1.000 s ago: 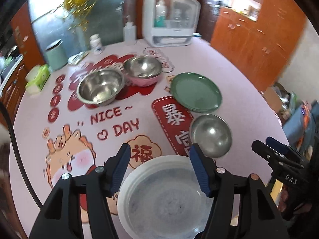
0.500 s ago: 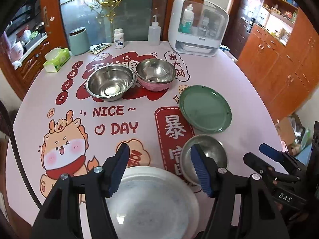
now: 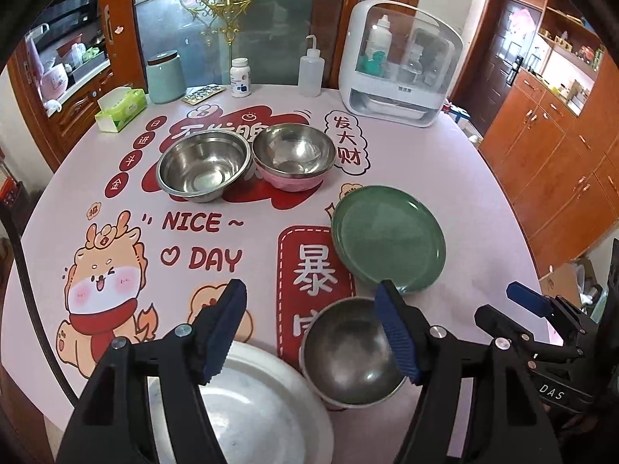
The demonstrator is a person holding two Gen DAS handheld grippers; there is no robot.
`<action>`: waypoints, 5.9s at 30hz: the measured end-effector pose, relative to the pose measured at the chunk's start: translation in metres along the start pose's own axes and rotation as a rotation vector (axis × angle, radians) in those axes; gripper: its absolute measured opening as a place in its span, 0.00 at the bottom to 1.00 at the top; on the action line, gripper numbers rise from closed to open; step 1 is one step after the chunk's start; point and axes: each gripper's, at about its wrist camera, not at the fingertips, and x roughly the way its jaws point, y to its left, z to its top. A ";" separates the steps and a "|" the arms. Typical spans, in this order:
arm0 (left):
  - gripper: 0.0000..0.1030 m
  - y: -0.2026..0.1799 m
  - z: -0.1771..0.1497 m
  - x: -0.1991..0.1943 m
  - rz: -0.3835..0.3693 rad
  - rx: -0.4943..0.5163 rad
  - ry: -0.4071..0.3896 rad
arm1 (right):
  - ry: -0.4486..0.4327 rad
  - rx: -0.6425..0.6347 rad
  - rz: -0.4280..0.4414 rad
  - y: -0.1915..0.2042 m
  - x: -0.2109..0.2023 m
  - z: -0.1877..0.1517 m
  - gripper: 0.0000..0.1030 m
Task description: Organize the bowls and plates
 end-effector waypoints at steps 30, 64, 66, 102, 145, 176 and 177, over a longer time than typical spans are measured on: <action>0.66 -0.020 0.040 0.135 -0.023 -0.049 0.172 | 0.039 0.166 0.008 -0.076 0.095 0.005 0.73; 0.47 -0.021 0.036 0.218 -0.123 -0.082 0.272 | 0.042 0.178 0.052 -0.081 0.125 -0.001 0.20; 0.42 -0.023 0.036 0.218 -0.120 -0.078 0.268 | 0.047 0.175 0.056 -0.081 0.125 -0.001 0.20; 0.17 -0.028 0.035 0.212 -0.139 -0.048 0.270 | 0.075 0.202 0.074 -0.083 0.119 0.000 0.17; 0.17 0.003 -0.006 0.054 -0.138 -0.112 0.101 | -0.100 0.035 0.135 -0.021 0.029 0.007 0.17; 0.17 0.093 -0.095 -0.030 -0.072 -0.233 0.042 | -0.055 -0.124 0.214 0.091 -0.006 -0.052 0.17; 0.17 0.097 -0.099 -0.032 -0.070 -0.235 0.045 | -0.052 -0.124 0.214 0.093 -0.006 -0.054 0.18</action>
